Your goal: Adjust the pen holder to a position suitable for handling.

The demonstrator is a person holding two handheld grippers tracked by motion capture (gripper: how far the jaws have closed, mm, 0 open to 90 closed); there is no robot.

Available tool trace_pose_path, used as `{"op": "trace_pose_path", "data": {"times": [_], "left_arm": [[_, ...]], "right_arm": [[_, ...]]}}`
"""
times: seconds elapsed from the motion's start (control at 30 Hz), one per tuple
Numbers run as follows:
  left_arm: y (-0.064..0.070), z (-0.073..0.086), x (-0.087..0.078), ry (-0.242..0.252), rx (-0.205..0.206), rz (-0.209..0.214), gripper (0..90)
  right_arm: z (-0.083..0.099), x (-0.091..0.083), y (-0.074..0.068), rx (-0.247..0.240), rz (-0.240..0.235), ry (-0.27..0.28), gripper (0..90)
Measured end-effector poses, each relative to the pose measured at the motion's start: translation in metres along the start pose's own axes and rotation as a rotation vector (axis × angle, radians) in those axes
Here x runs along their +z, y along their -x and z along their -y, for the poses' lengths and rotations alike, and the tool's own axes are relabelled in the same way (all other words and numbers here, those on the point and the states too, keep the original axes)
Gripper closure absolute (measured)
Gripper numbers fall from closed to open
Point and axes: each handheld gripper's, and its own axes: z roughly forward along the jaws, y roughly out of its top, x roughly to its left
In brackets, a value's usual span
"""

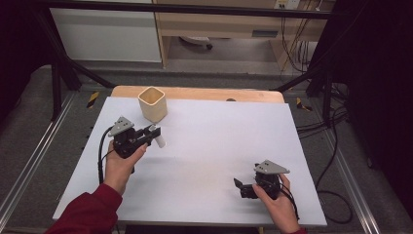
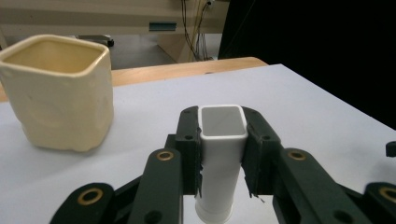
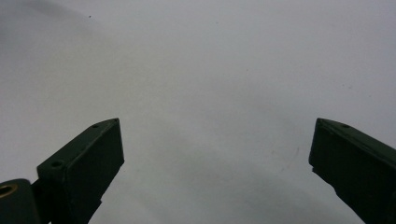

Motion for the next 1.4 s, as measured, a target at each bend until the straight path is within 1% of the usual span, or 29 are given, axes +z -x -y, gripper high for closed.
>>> {"op": "trace_pose_path", "data": {"times": [0.1,0.2,0.3,0.47,0.57,0.6,0.67,0.77,0.83,0.9,0.97,1.0,1.13,1.4], "left_arm": [[-0.001,-0.011,0.003,0.001,0.019,-0.004,70.8],[-0.003,-0.024,0.005,0.014,0.038,-0.023,70.8],[-0.008,-0.038,0.008,0.036,0.027,-0.034,70.8],[-0.017,-0.059,0.013,0.054,0.042,-0.068,70.8],[-0.023,-0.068,0.017,0.06,0.047,-0.084,70.8],[-0.024,-0.071,0.018,0.061,0.048,-0.088,70.8],[-0.028,-0.074,0.022,0.068,0.033,-0.09,70.8],[-0.031,-0.075,0.028,0.057,0.039,-0.108,70.9],[-0.032,-0.076,0.032,0.062,0.045,-0.117,70.8],[-0.033,-0.079,0.034,0.072,0.043,-0.124,70.8],[-0.034,-0.081,0.036,0.07,0.048,-0.132,70.8],[-0.034,-0.083,0.037,0.068,0.051,-0.13,70.8],[-0.036,-0.092,0.036,0.086,0.058,-0.136,70.8],[-0.049,-0.105,0.037,0.111,0.044,-0.178,70.8]], "right_arm": [[0.0,0.0,0.001,0.002,0.004,-0.002,3.7],[0.0,0.0,0.001,0.001,0.004,-0.002,3.7],[0.0,0.0,0.001,-0.001,0.006,-0.002,3.6],[0.0,0.0,0.0,0.003,0.001,-0.003,3.5],[-0.001,0.0,0.0,0.005,-0.001,0.001,3.5],[-0.001,0.0,0.0,0.008,-0.004,0.002,3.5],[-0.001,0.0,0.001,0.01,-0.011,0.007,3.5],[-0.002,0.0,0.001,0.038,-0.034,0.019,3.5],[-0.002,-0.001,0.001,0.043,-0.037,0.023,3.5],[-0.002,-0.001,0.001,0.042,-0.037,0.027,3.5],[-0.002,-0.001,0.001,0.044,-0.036,0.028,3.5],[-0.002,-0.001,0.001,0.041,-0.032,0.032,3.7],[-0.004,-0.004,0.002,0.049,-0.023,0.05,3.8],[-0.003,-0.003,0.001,0.04,-0.025,0.043,3.5]]}}
